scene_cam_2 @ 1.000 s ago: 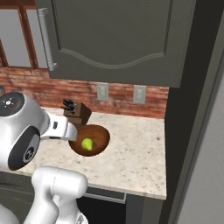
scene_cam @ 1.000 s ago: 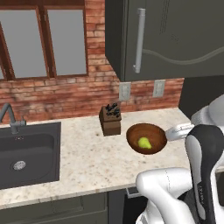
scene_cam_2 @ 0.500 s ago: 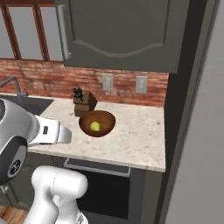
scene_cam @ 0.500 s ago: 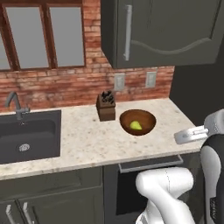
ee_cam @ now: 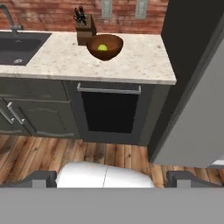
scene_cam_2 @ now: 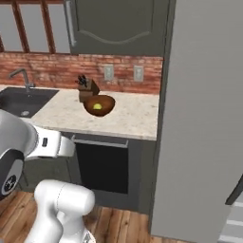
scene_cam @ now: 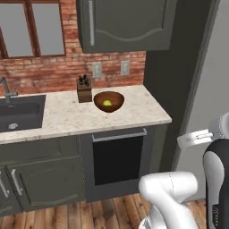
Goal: Take the eggplant, tangerine, and pear from the freezer and place them in the bowl on the counter.
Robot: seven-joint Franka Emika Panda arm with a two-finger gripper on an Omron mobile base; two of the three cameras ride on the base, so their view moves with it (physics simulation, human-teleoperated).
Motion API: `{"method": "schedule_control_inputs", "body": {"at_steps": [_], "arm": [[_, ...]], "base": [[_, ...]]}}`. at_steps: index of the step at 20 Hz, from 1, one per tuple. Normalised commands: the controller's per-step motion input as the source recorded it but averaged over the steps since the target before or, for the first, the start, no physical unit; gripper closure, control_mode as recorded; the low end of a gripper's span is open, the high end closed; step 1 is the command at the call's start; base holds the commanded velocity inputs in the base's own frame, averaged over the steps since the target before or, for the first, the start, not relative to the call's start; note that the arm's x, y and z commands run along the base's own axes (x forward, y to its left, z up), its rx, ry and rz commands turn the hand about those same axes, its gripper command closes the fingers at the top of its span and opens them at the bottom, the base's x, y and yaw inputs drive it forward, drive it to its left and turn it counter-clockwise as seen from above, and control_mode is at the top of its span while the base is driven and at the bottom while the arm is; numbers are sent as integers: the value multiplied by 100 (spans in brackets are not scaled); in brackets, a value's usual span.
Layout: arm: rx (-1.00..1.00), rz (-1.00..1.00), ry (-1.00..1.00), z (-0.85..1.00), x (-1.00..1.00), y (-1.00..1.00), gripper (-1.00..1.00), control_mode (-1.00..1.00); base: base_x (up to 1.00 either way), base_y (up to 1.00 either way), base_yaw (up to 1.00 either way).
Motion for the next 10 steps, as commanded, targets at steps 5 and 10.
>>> {"method": "schedule_control_inputs", "body": {"at_steps": [5, 10], "arm": [[0, 0, 0, 0, 0, 0, -100, 100], [0, 0, 0, 0, 0, 0, -100, 100]], "base": [[-24, -100, -7], [4, -100, -1]]}}
